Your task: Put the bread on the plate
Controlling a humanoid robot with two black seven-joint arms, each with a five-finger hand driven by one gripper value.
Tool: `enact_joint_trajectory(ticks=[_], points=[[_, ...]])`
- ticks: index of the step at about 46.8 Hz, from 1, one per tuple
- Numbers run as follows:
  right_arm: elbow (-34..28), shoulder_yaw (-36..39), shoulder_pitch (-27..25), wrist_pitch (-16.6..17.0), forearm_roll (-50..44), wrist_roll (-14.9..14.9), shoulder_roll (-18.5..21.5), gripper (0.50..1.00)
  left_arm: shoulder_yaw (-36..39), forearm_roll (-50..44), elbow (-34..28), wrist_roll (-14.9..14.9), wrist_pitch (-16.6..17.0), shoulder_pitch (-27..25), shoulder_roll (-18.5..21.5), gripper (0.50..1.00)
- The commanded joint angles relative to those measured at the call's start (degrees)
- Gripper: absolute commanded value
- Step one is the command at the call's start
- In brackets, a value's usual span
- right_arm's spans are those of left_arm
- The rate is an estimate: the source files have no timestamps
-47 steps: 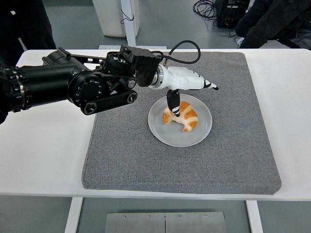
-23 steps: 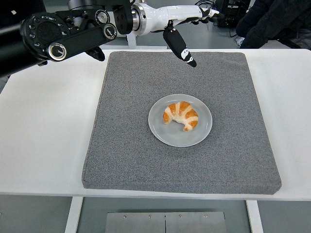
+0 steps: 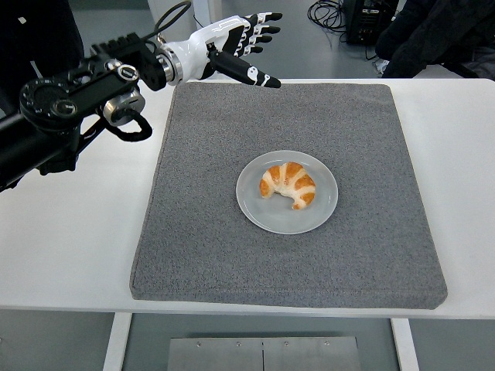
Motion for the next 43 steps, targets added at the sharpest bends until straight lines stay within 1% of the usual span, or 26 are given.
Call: enact_joint_trajectory(ticks=[1,6,9,11,14,17,24,27,34,43], points=[[-0.2,0.0,0.0,0.0,0.0,0.0,0.0,1.000,-5.5,-0.1,3.4,-0.4,-0.2,3.5,-2.6,1.000],[-0.3,-0.1,0.0,0.0,0.0,0.0,0.0,1.000,-9.7,-2.5,10.4,-1.1,-0.4,6.3,-7.2,1.000],[-0.2,0.0,0.0,0.0,0.0,0.0,0.0,1.000,-9.9,-5.3,14.5,-2.8,-0.8,6.6,-9.2,1.000],[-0.1,0.0,0.0,0.1,0.0,0.0,0.0,1.000,-9.9,-7.2,16.4,-3.8,-1.4,6.6,-9.8,1.000],[-0.1,0.0,0.1,0.0,0.0,0.0,0.0,1.000,-9.9,-9.9,17.9,-4.9,-3.1,6.6,-10.2,1.000],[-0.1,0.0,0.2,0.1,0.0,0.0,0.0,1.000,-10.3,-12.4,18.7,-5.2,-4.6,6.6,-10.3,1.000],[0.0,0.0,0.3,0.1,0.0,0.0,0.0,1.000,-10.2,-19.1,21.5,-5.9,-6.0,6.7,-11.7,1.000],[0.0,0.1,0.3,0.1,0.0,0.0,0.0,1.000,-10.4,-20.6,23.0,-6.1,-7.3,6.7,-11.8,1.000],[0.0,0.0,0.3,0.1,0.0,0.0,0.0,1.000,-12.0,-24.6,25.7,-6.4,-8.1,6.7,-11.8,1.000],[-0.2,-0.1,0.3,0.1,-0.4,0.0,0.0,1.000,-12.3,-25.1,26.9,-6.5,-8.3,7.2,-11.8,1.000]])
